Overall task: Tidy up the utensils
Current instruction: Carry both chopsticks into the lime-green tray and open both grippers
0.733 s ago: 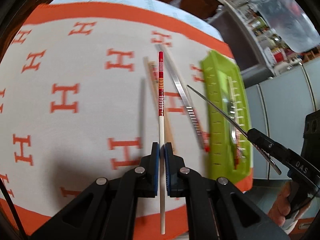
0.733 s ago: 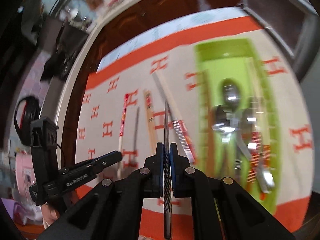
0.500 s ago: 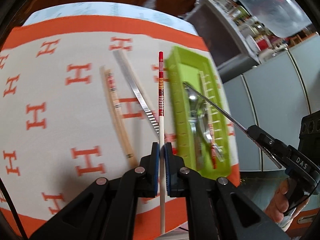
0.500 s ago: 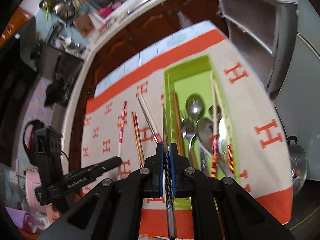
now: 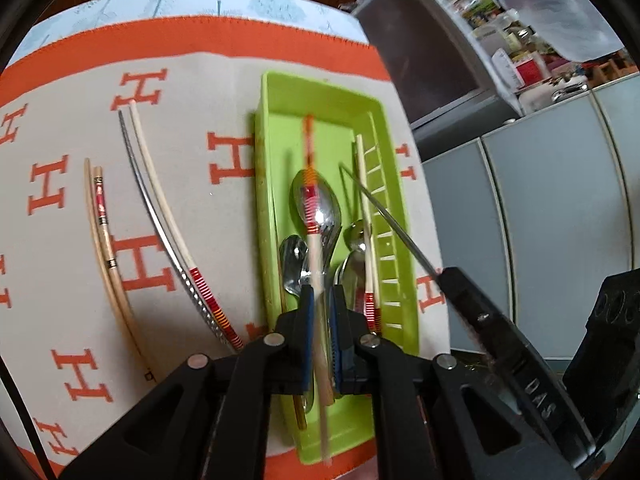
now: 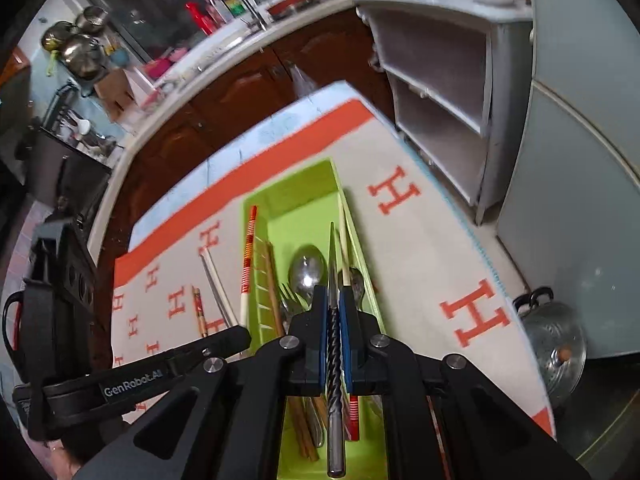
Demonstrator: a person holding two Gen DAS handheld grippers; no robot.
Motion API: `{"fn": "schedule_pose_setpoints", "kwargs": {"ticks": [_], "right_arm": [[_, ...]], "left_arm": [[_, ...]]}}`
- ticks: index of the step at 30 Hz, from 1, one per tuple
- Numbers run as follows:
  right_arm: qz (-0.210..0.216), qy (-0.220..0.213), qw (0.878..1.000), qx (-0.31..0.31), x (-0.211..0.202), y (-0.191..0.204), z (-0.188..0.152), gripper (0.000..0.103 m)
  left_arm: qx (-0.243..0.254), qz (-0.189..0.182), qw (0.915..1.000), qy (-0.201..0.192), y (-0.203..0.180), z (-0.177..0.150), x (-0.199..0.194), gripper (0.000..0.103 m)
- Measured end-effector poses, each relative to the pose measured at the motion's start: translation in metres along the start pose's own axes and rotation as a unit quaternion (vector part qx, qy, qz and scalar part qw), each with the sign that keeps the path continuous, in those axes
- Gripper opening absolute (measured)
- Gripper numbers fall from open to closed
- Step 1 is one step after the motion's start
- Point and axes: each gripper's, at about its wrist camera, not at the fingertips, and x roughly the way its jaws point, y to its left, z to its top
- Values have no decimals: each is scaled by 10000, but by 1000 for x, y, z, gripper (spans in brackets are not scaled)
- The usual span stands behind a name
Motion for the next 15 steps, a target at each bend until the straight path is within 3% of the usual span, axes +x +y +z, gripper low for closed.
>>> {"fn": "schedule_pose_setpoints", "kwargs": {"ticks": [5,15], "right_arm": [[-93,277,9994,-174,16,3,-8,9],[-125,442,9978,-469,12,8,-35,12]], "left_arm": [[297,299,9990,-135,-3,-13,-6,48],[587,797,9938,-498,16,-49,-41,54]]}}
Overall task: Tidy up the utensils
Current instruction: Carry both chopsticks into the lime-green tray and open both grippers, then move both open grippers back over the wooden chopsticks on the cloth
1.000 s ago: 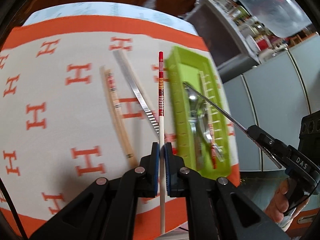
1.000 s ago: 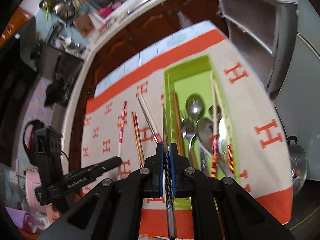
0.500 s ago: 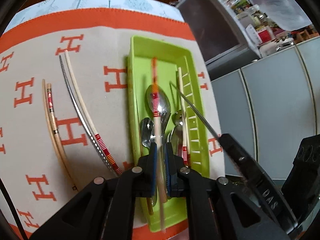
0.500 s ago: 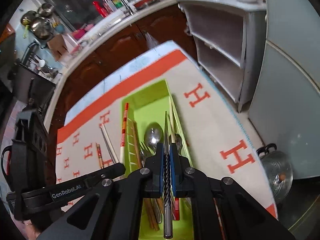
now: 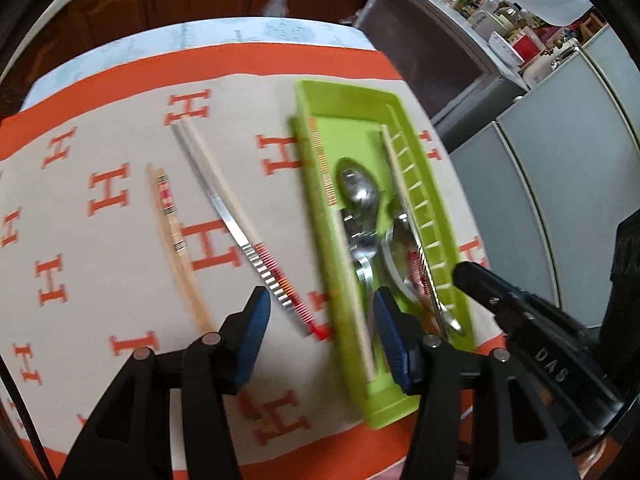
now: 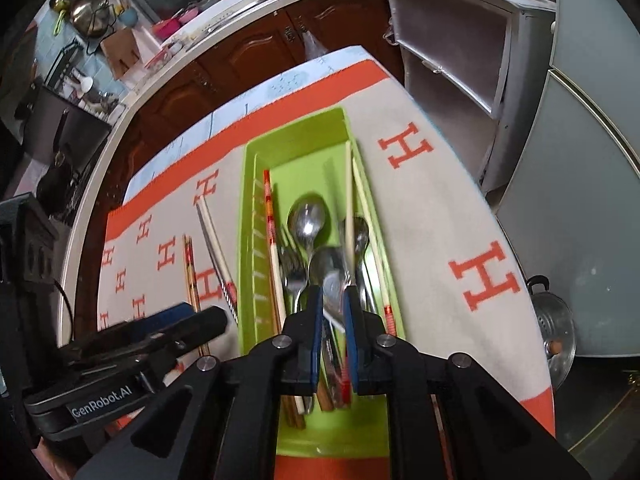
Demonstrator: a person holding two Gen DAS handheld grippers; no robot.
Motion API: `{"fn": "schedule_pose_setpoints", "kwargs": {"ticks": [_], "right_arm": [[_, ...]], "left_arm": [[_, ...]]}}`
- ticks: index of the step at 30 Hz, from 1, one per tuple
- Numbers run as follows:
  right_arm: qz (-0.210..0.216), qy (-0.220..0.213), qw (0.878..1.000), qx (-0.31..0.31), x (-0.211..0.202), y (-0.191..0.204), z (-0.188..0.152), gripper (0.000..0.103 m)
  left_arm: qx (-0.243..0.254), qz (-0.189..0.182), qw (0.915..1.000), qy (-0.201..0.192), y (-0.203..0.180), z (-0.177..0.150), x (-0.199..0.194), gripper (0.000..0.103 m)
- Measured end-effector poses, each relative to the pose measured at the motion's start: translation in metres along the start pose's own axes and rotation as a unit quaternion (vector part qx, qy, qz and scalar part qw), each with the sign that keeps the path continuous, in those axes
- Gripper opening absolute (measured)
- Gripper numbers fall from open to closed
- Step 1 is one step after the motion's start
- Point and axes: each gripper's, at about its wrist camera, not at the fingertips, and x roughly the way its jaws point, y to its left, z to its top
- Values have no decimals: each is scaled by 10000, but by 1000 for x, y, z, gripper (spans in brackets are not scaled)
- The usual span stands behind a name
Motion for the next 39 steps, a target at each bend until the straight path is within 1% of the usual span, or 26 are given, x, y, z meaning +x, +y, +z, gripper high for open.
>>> {"fn": "schedule_pose_setpoints", "kwargs": {"ticks": [3,5,6,11,13,15,19,21,24,32,39], "right_arm": [[22,100,9999,-108,-2,4,-12,15],[30,134,9997,-178,-3,10,-22,22],[32,134,9996,-234,-5,13,-27,23],[44,93,9984,-552,-13,35,-51,34],[11,57,9975,-709,-16,47,-59,36],[-47,51,9960,-893,-18,59,-65,36],[-18,98,9939,-1098,-15,78,-72,36],[-17,133,9928,-1194,-13,87,-74,36],[-29,181,9909,-1335,-7,98,-76,36],[-34,379,9880,-1496,13,111,-78,37],[-20,483,9832,-1762,30,131,-76,37]], "left_arm": [[-119,75,9998,-122,24,-16,-14,57],[-231,169,9994,-215,38,-24,-20,57],[-282,211,9990,-260,44,-29,-23,57],[-470,555,9961,-500,70,-51,-32,58],[-533,697,9945,-577,82,-61,-36,58],[-593,781,9931,-636,92,-70,-39,59],[-738,940,9900,-744,107,-81,-41,59],[-765,1009,9889,-783,111,-84,-40,62],[-761,1084,9877,-830,114,-87,-40,64],[-784,1107,9870,-859,121,-87,-37,64],[-945,996,9872,-812,140,-84,-32,65]]}}
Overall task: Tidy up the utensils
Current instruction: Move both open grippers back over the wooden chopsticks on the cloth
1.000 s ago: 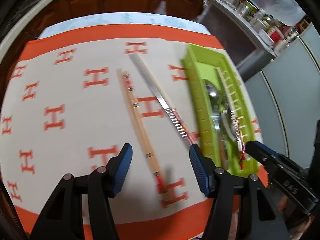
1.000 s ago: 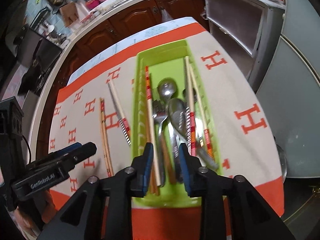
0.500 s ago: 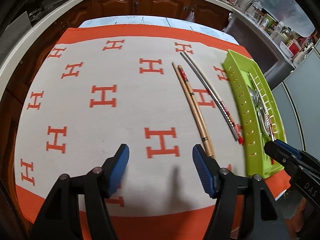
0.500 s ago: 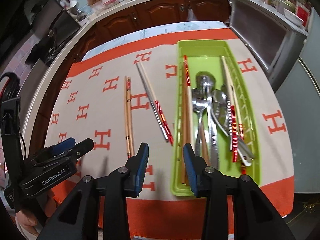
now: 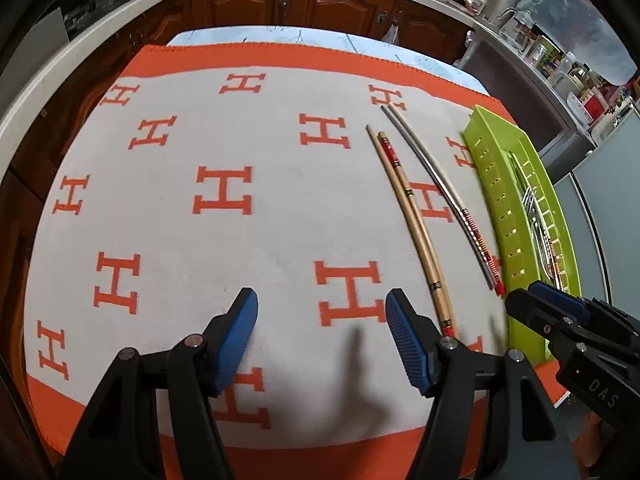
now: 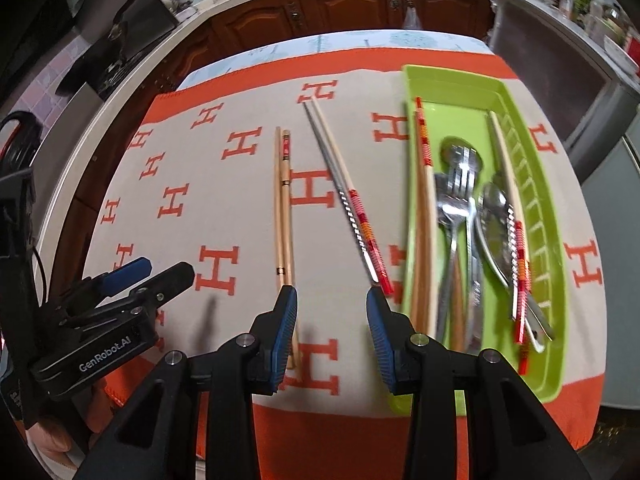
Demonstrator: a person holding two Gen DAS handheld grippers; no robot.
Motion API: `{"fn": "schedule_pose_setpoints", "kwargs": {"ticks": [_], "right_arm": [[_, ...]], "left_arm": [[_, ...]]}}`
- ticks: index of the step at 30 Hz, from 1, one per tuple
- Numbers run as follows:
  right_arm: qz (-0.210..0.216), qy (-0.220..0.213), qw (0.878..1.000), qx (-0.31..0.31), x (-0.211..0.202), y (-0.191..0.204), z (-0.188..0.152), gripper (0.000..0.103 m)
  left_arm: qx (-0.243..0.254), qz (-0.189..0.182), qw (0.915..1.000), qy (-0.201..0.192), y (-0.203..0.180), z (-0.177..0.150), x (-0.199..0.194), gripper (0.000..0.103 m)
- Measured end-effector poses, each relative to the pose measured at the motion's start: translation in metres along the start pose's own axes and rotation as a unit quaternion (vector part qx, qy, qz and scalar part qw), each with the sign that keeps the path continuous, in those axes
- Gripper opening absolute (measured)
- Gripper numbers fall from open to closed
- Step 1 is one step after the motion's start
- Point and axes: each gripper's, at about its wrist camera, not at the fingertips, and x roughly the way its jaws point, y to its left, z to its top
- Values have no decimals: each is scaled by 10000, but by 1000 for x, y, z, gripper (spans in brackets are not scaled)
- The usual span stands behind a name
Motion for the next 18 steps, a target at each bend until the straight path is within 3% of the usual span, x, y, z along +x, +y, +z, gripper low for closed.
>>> {"fn": "schedule_pose_setpoints", "kwargs": {"ticks": [9,18], "right_arm": [[121,65,9992,-377,24,25,20,37],[-69,407,9963,-755,61,35,49,21]], "left_arm": [[-52,-106,9999,68,4,3,10,65],[-130,-201,9997,92,11,6,17,65]]}}
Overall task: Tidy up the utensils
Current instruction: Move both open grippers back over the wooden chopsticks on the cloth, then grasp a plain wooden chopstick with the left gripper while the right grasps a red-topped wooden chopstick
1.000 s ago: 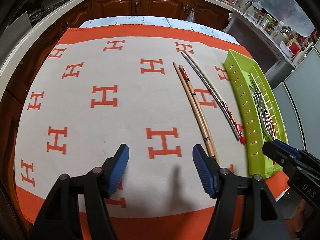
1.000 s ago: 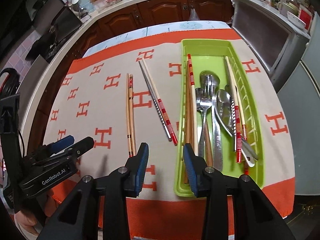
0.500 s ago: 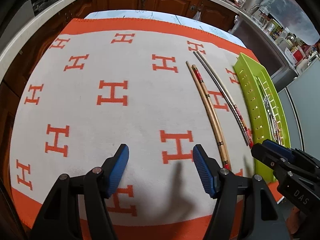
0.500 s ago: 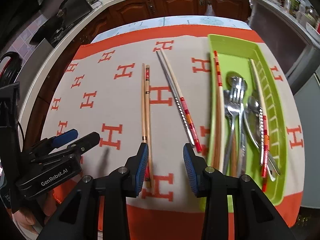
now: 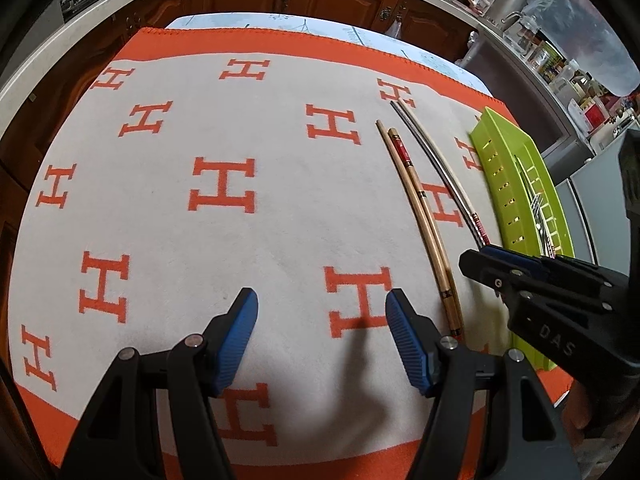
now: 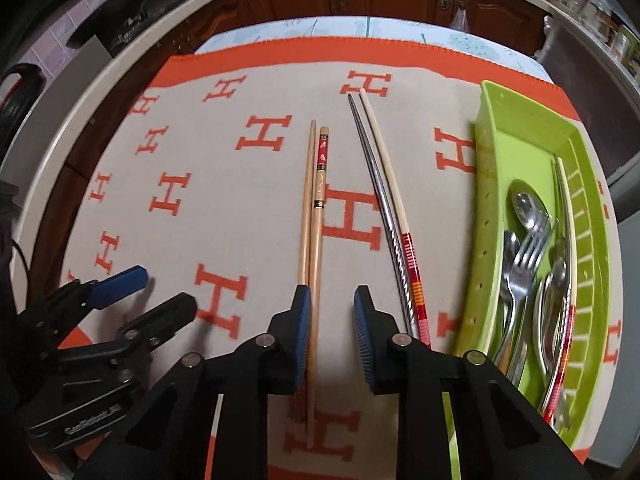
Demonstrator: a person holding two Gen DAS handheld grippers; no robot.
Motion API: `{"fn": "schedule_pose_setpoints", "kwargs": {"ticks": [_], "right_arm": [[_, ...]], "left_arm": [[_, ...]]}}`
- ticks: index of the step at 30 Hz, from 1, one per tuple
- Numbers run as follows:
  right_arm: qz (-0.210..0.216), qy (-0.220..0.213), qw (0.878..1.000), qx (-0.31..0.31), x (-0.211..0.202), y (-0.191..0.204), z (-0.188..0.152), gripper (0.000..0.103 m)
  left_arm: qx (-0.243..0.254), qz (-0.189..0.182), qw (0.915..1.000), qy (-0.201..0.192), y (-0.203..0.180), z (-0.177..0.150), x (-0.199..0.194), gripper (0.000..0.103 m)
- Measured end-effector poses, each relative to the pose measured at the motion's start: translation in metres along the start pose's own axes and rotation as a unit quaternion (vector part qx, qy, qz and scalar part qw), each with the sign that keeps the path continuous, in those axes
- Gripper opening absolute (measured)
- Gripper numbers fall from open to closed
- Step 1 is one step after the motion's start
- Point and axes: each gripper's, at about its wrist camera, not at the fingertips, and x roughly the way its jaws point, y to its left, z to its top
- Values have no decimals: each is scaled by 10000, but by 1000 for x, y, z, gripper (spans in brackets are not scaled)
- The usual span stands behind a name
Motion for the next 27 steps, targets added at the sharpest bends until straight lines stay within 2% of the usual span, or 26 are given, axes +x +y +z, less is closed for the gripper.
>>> {"fn": "schedule_pose_setpoints", "kwargs": {"ticks": [7,12,16,21,23,27], "right_arm": [[-46,276,9994,-192,21,7,10,21],[-143,281,9991,-294,24,12,14,20],[-183,452,9979,-432,34,16,19,15],[-456,325,9956,-755,37,28,20,13],[-387,302,9964,-690,37,27,21,7],[-79,319,9989,-347,33,18,18,6]], "left_arm": [[-47,-71,10000,21,6,2,3,65],[-71,-101,9999,24,10,2,4,65],[-107,-127,9999,33,12,4,4,65],[-118,-179,9997,80,11,6,5,65],[-125,-227,9996,118,9,8,6,65],[-145,-339,9991,217,5,13,8,65]]}}
